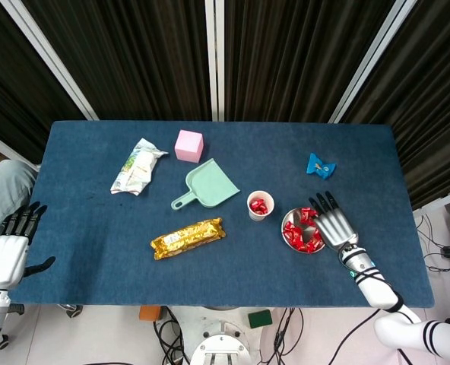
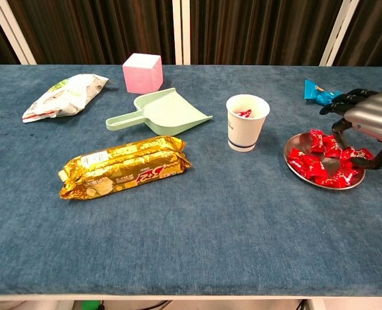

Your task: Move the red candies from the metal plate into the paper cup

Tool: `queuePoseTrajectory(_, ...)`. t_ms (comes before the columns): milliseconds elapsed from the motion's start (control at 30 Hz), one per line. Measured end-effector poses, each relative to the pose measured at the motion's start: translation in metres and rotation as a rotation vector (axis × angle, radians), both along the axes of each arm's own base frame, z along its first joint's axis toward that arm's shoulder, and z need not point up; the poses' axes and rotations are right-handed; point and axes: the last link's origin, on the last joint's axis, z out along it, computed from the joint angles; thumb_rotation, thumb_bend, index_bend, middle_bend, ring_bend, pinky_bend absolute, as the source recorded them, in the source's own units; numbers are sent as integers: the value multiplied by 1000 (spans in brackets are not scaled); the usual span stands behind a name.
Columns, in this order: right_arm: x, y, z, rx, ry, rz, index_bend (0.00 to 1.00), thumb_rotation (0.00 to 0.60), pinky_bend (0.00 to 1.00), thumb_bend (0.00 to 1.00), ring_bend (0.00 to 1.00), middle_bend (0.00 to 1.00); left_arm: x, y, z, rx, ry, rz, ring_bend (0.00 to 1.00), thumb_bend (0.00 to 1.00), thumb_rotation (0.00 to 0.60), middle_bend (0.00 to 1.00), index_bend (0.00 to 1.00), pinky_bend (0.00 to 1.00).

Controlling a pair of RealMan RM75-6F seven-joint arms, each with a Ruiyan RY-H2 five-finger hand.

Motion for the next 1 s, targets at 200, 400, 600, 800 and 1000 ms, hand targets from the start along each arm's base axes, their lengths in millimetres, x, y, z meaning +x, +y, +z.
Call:
queuePoseTrajectory(200, 25, 0, 16, -37, -81, 65, 643, 600, 0, 382, 0, 79, 0, 0, 0, 1, -1, -3, 14, 96, 600, 51, 67, 139)
queuePoseTrajectory(400, 67, -15, 30, -80, -170, 155, 644, 600, 0, 385, 0, 82, 1, 0, -1, -4, 2, -4, 14, 96, 600, 51, 66, 139)
queuePoseTrajectory(600, 107, -38, 14, -61, -198, 205, 647, 600, 0, 386, 0, 82, 0, 0, 0, 2, 0, -2, 14, 95, 600, 51, 66, 139)
queuePoseTrajectory(800, 132, -50, -13, -29, -190, 213, 647, 600, 0, 386, 0, 81, -2, 1, 2, 8, -4, 7, 14, 95, 600, 51, 67, 139)
queuePoseTrajectory(1000, 137, -56, -30, -22, -174, 198, 579, 600, 0, 372, 0, 78, -3, 0, 4, 12, -8, 3, 14, 95, 600, 51, 66, 139)
